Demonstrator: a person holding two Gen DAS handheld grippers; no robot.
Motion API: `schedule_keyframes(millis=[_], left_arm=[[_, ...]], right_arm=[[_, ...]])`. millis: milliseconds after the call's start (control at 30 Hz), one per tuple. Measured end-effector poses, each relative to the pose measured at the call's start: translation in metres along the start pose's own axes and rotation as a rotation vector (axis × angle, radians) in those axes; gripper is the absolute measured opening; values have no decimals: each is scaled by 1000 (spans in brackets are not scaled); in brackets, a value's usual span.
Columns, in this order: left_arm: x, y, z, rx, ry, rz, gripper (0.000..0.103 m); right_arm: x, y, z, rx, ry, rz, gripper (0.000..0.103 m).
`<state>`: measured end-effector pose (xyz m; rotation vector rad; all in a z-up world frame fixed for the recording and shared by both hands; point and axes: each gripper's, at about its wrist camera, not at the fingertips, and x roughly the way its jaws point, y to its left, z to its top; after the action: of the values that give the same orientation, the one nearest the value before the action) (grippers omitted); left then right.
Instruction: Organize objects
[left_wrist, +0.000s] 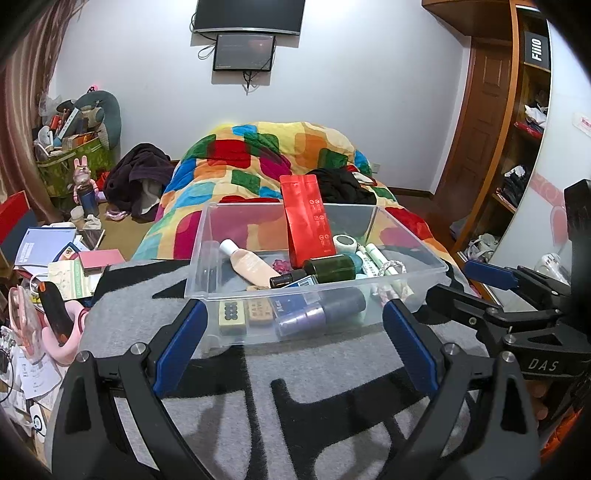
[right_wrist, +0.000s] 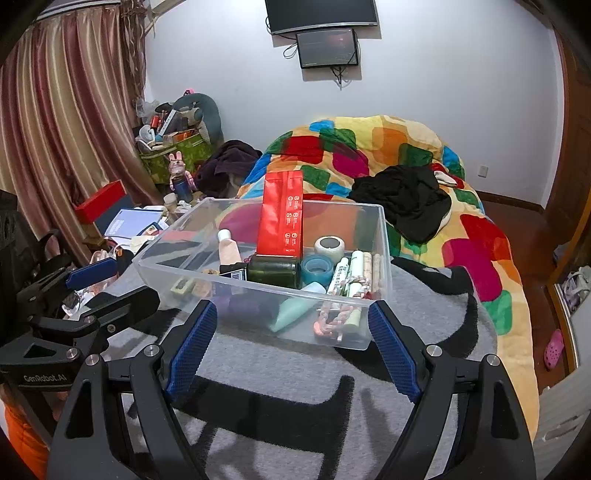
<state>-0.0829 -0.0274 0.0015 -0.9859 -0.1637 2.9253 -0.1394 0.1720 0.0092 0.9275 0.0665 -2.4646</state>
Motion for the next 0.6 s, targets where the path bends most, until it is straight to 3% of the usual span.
schedule_keyframes(millis=[600], left_arm=[[-1,-1,0,-2,0,-3,97]], right_arm=[[-1,2,0,3,-1,-4,82]])
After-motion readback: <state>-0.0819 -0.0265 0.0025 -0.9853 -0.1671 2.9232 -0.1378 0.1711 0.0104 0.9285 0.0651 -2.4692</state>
